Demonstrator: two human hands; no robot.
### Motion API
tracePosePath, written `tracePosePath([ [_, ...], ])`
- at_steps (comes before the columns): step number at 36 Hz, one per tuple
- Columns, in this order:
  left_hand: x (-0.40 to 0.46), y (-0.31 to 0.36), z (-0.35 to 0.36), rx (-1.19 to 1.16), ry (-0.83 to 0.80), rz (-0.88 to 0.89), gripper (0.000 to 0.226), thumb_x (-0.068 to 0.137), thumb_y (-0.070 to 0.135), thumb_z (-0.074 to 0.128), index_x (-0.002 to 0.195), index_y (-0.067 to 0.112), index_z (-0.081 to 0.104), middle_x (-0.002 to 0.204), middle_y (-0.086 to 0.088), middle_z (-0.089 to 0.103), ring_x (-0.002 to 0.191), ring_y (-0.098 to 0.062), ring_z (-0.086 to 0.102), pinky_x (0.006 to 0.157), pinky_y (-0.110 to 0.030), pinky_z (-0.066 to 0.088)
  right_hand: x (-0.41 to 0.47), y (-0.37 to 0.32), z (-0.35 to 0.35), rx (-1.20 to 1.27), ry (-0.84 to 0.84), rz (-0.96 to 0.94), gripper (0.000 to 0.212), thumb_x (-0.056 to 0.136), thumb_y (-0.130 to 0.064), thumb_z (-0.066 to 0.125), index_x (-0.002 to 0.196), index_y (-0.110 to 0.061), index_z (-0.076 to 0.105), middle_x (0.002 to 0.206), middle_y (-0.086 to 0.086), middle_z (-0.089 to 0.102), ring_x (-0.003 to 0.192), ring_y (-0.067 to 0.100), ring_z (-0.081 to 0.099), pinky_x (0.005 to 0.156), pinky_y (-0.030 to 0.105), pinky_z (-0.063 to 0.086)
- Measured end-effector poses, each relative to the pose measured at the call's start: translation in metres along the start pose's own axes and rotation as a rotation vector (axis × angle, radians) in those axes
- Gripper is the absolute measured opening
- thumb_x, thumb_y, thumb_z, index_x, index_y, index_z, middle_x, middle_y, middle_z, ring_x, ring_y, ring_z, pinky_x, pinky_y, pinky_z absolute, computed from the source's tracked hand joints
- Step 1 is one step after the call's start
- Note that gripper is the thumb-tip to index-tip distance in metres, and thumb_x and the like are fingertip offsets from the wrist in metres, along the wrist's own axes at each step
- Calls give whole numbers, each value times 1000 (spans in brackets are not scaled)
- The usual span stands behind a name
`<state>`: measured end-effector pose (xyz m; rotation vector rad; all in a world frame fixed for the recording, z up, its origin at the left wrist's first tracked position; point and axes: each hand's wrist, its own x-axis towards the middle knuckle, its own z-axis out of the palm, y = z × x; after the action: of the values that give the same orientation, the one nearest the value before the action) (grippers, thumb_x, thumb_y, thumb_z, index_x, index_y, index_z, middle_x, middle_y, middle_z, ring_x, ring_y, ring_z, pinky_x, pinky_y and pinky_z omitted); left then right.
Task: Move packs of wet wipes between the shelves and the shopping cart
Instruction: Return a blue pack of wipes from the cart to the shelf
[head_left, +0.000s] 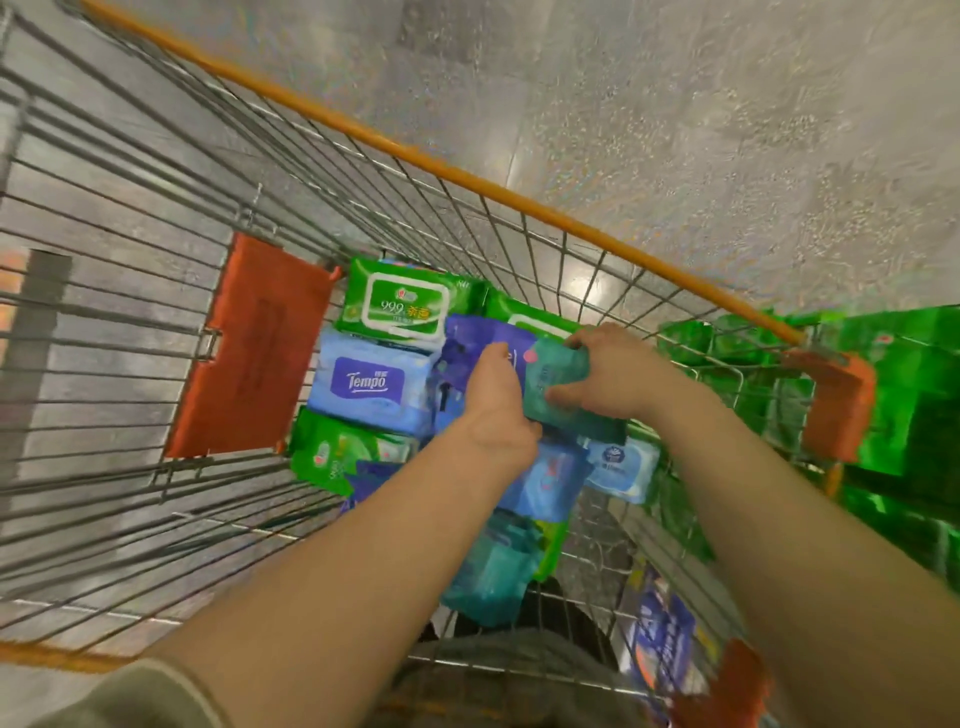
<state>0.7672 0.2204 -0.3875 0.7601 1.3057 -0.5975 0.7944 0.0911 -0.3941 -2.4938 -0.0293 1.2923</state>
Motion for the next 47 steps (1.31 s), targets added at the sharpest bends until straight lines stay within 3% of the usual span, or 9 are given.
tracePosePath([
  [4,5,-5,-1,-10,-61,-47,40,106,38,38,93,13,66,69,-8,74,62,-23,69,56,-29,54,8,4,-9,10,-95,43,77,70,-56,81,129,-20,48,122,4,55,101,21,53,80,30,45],
  [12,6,-10,-7,-27,-112,-128,52,103,41,37,117,4,71,92,-17,76,89,-33,68,81,-42,55,14,3,-1,-24,-189,87,95,58,-73,79,132,-21,48,130,9,45,120,27,43,96,36,44],
  [24,-22,-17,-14,142,-337,-10,52,101,43,49,78,14,84,86,-10,79,67,-22,76,54,-30,61,-44,4,-8,572,50,97,74,61,-36,94,117,-19,48,98,-8,62,80,8,66,60,23,50],
  [27,-39,-15,-21,206,-358,87,40,94,50,62,111,17,79,106,-11,79,86,-26,78,68,-37,65,-72,-2,-16,632,95,60,71,60,-38,95,113,-21,50,100,-6,66,84,12,70,72,33,58],
  [31,-63,-13,-26,187,-343,179,90,67,61,87,142,22,57,130,-16,70,114,-38,70,92,-59,58,-109,-13,-19,738,163,16,66,59,-37,95,108,-23,53,98,-4,70,79,7,72,70,30,60],
  [34,-89,-8,-30,169,-451,201,101,59,57,93,144,19,53,131,-20,68,116,-43,68,98,-66,52,-142,-27,-19,884,213,-3,75,52,-40,96,112,-22,54,100,-4,71,76,1,72,65,23,57],
  [39,-136,-4,-41,299,-572,411,98,61,45,89,144,11,50,132,-20,67,120,-38,66,104,-60,51,-204,-46,-13,1242,396,-85,98,41,-44,96,124,-10,57,112,13,73,97,28,74,89,51,59],
  [42,-176,-7,-47,400,-753,435,93,62,44,83,142,7,52,132,-19,68,115,-31,68,96,-45,58,-246,-61,-8,1401,528,-170,84,45,-33,93,119,-8,62,108,15,75,93,30,73,89,52,58],
  [47,-246,-17,-60,488,-966,379,94,67,43,84,145,5,49,135,-25,64,126,-46,60,104,-62,49,-323,-99,1,1534,786,-226,104,38,-38,99,126,-1,57,109,17,74,90,30,73,75,40,59],
])
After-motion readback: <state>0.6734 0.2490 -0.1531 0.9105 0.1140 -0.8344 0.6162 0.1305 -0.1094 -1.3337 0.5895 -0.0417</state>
